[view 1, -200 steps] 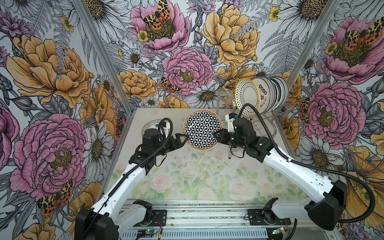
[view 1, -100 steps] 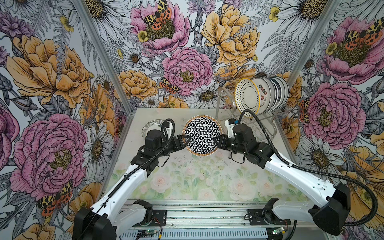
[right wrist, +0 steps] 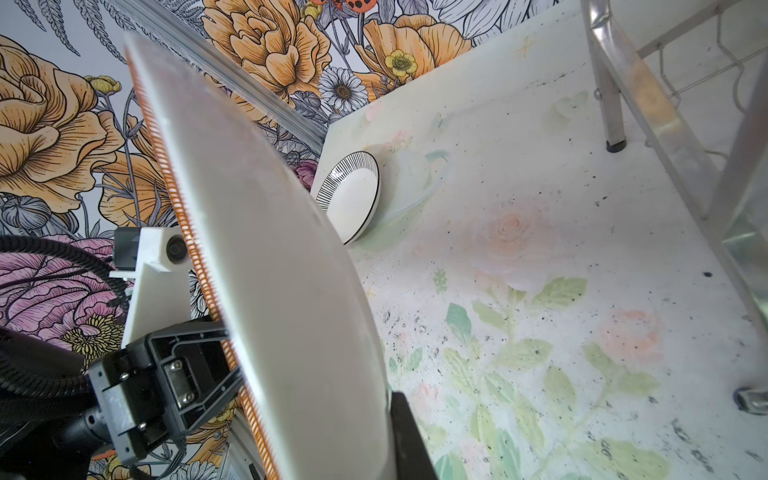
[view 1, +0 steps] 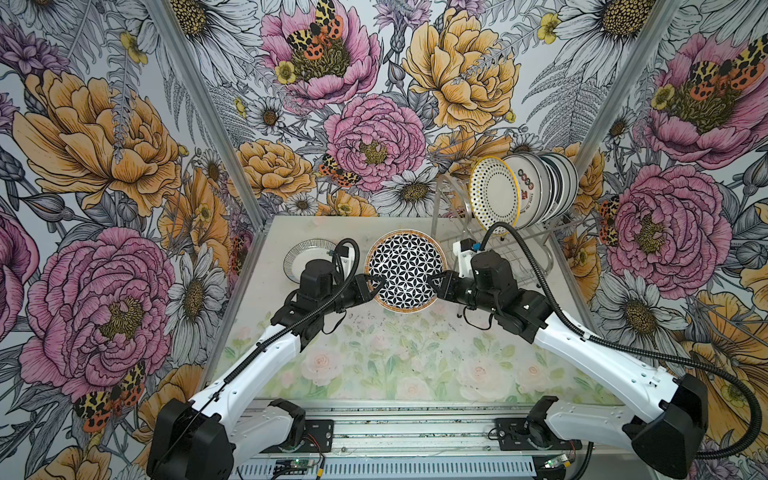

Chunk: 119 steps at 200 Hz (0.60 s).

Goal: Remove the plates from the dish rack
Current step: 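Close the left gripper on the plate rim and open the right gripper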

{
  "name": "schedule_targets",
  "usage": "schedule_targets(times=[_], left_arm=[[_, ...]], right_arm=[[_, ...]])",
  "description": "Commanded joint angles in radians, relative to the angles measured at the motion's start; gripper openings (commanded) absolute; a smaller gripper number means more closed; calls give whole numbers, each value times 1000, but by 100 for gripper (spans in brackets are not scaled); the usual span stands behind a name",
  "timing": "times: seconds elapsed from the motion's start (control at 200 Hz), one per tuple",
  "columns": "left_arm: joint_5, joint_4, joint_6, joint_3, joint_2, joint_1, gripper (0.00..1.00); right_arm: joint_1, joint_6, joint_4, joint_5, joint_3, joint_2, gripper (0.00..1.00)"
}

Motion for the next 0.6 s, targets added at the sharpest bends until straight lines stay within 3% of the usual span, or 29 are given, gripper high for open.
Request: schedule_targets(times=[0.0, 0.185, 0.345, 0.485, 0.59], left_arm=[[-4, 13, 1, 11, 19, -5, 21], [18, 9, 2, 15, 57, -7, 10], [27, -3, 1, 21, 68, -5, 0], [31, -34, 13, 31, 67, -3, 0], [38, -44, 12, 33, 62, 5, 0]], right_arm=[[5, 22, 184, -28, 13, -46, 0], [5, 19, 190, -37, 13, -30, 0], [5, 15, 195, -36, 5, -32, 16], [3, 11, 195, -34, -6, -45, 27], [3, 7, 195, -30, -13, -56, 42]])
